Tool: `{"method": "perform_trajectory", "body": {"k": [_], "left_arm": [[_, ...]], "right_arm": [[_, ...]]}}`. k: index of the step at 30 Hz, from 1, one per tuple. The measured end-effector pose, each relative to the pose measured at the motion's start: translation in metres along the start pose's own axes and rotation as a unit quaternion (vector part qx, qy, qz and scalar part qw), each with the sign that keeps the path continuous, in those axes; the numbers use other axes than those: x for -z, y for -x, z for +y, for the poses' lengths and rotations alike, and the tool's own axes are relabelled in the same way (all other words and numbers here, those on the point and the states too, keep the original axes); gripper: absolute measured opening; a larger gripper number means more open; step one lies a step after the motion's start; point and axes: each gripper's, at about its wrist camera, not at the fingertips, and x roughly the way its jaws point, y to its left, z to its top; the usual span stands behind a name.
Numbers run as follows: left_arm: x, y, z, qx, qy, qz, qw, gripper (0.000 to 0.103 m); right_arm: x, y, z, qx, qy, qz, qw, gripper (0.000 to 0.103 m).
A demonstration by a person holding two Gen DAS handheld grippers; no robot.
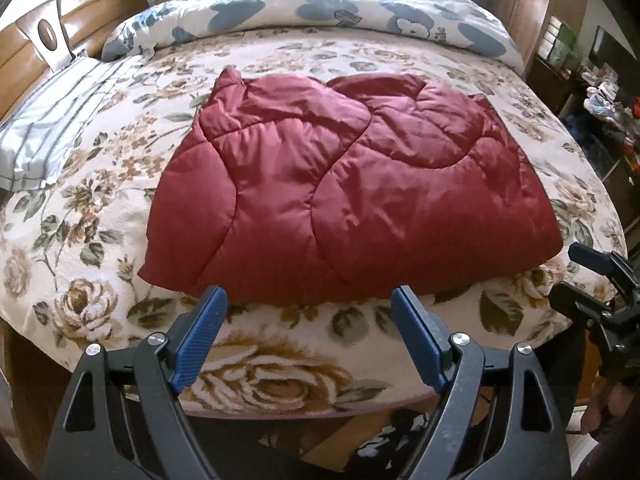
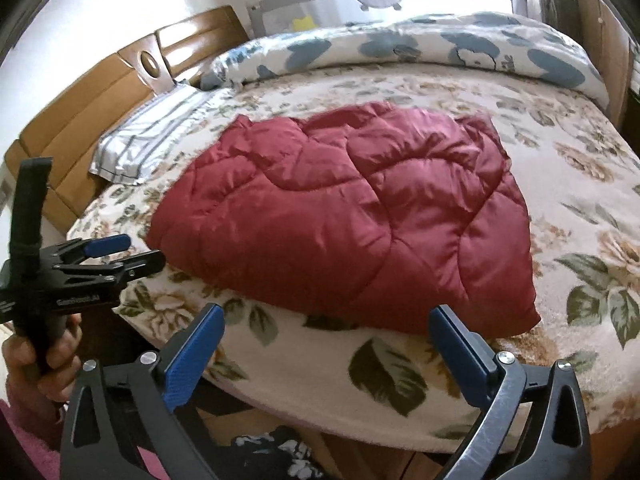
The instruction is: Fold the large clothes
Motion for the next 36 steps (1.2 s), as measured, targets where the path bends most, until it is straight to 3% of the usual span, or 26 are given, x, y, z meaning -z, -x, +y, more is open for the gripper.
{"method": "perform_trajectory", "body": {"k": [7, 15, 36], "left_arm": [[-0.008, -0.017, 0.004, -0.019, 0.004, 0.009, 0.9998, 0.085], [-0.019, -0.02, 0.0, -0.025, 0.004, 0.003, 0.9997, 0.085], [-0.033, -0.025, -0.009, -0.023, -0.003, 0.002, 0.9997, 0.085]], "right_arm": [[-0.002, -0.02, -0.008, 0.006, -0.005, 0.016, 1.0, 0.102], [-0.019, -0.025, -0.007, 0.009, 0.0, 0.006, 1.0, 0.102], [-0.035, -0.031, -0.011, 0.005, -0.001, 0.003, 1.0, 0.103]]}}
